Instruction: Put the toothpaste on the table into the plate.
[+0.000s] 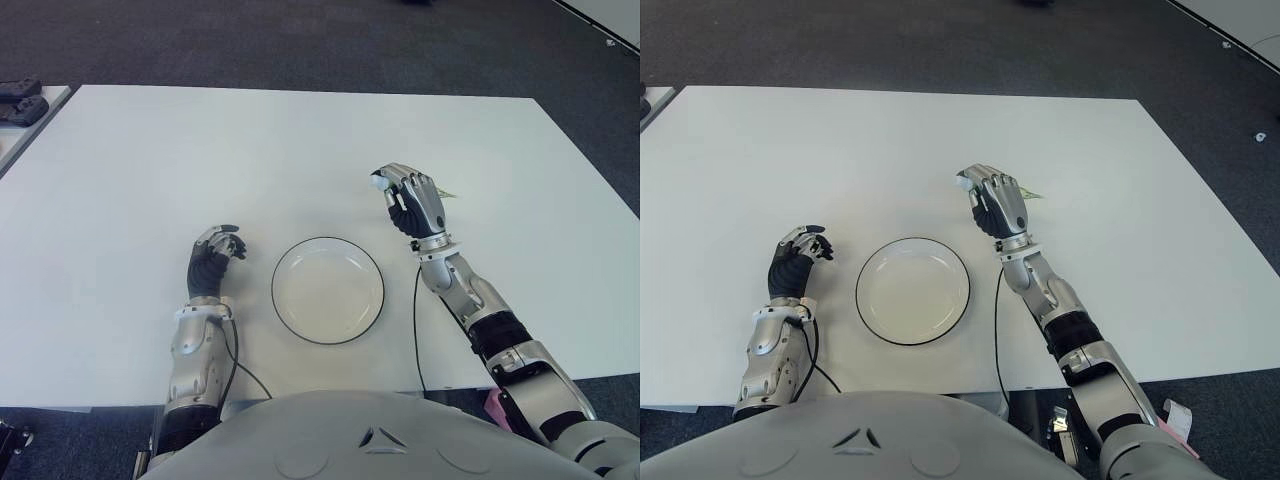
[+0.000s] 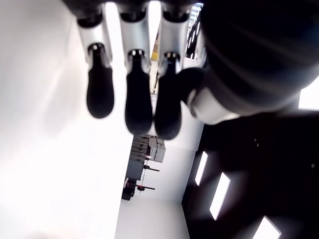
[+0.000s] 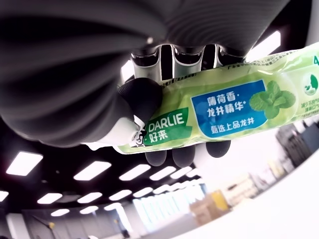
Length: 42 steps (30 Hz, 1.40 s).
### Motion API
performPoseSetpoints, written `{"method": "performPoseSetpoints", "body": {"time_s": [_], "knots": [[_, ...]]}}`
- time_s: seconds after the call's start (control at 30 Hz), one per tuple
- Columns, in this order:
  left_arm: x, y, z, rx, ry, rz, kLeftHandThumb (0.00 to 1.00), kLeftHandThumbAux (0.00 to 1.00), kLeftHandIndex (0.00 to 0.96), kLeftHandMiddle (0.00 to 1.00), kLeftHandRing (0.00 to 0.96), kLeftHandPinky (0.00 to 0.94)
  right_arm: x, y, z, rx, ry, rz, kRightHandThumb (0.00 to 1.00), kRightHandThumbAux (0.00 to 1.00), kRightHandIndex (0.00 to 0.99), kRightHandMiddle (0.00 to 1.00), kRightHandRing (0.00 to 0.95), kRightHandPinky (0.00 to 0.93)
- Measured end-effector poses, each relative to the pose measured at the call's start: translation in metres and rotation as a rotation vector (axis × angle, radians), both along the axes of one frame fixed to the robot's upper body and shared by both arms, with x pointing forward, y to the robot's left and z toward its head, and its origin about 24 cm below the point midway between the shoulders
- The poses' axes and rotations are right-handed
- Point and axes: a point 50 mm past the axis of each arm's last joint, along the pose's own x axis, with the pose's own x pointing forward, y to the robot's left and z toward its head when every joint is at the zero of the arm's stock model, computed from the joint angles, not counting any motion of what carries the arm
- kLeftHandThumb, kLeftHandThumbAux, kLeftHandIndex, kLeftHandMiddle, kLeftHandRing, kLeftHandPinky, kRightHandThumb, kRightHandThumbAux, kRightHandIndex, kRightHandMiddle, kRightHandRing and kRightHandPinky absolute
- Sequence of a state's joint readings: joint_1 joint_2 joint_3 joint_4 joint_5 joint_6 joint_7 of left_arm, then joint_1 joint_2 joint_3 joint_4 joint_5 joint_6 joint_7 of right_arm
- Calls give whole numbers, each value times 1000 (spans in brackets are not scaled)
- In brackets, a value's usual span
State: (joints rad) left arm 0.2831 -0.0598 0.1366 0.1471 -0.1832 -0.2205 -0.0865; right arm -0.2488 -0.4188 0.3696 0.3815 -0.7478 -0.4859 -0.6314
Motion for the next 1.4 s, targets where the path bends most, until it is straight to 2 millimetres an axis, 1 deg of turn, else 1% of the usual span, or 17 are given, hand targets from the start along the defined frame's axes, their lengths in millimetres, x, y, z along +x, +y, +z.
{"method": "performPoseSetpoints", "body": {"time_s": [0.17,0.33,0.53,0.6,0.67,0.87,1.03,1.2,1.23,1.27,1.3,1.4], "knots": [[0,0,0,2,-1,-1,709,717,434,608,594,585,-7,5,5,13,-16,50,1000,662,456,421,494,527],[0,0,0,-1,2,2,709,717,434,605,589,581,-20,12,12,26,-21,130,1000,661,455,429,492,539],[0,0,0,-2,4,6,709,716,434,600,583,574,-39,23,19,60,-3,273,1000,661,446,433,485,550],[0,0,0,-3,5,7,709,716,434,599,581,571,-42,25,21,65,5,321,1000,662,444,434,486,541],[0,0,0,-4,5,7,710,717,434,598,581,574,-45,27,23,65,17,361,1000,665,449,421,480,504],[0,0,0,-3,5,6,709,717,434,601,587,581,-50,31,28,51,61,483,1000,666,437,422,477,495],[0,-1,1,-3,5,5,709,717,434,600,584,571,-53,33,26,11,98,542,1000,663,409,446,500,532],[-1,0,1,-1,8,13,709,717,434,600,585,576,-59,36,18,-11,116,590,1000,663,388,460,503,551],[-1,0,1,-1,10,14,709,717,434,600,584,573,-60,37,15,-20,120,599,982,660,391,475,526,605],[-1,0,1,-1,10,15,709,717,434,599,583,571,-61,38,14,-28,125,608,971,658,393,484,540,641],[-1,0,1,-1,11,16,709,717,434,600,583,572,-61,38,12,-37,130,618,964,657,394,492,550,660],[-1,0,1,-2,14,16,709,717,434,602,583,573,-63,40,9,-50,147,645,956,656,394,500,559,679]]}}
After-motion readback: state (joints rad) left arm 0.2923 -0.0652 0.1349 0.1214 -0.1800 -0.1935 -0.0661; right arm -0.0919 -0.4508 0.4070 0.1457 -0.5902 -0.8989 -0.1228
